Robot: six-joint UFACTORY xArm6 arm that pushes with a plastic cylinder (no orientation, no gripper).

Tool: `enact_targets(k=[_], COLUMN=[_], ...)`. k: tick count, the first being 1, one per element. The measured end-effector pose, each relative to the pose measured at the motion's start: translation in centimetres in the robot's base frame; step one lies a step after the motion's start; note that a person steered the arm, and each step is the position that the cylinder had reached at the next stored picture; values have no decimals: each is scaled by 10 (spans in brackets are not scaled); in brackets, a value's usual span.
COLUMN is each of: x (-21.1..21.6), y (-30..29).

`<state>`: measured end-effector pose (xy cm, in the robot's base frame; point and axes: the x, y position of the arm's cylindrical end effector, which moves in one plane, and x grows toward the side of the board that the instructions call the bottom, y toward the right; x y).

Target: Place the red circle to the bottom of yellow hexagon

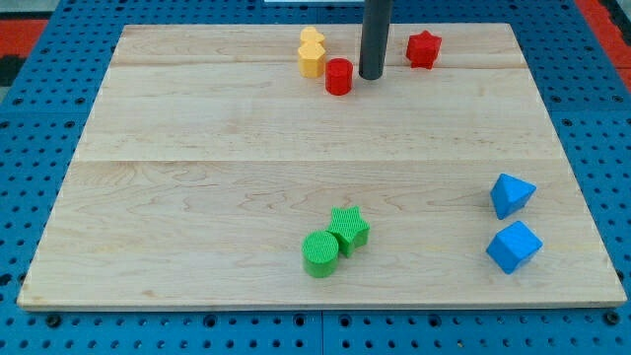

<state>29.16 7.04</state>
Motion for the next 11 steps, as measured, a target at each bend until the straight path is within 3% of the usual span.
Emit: enact_targets(k=[5,6,7,8,9,11], x=[7,7,7,-38,-76,-65], y=[-49,14,124,181,150,81])
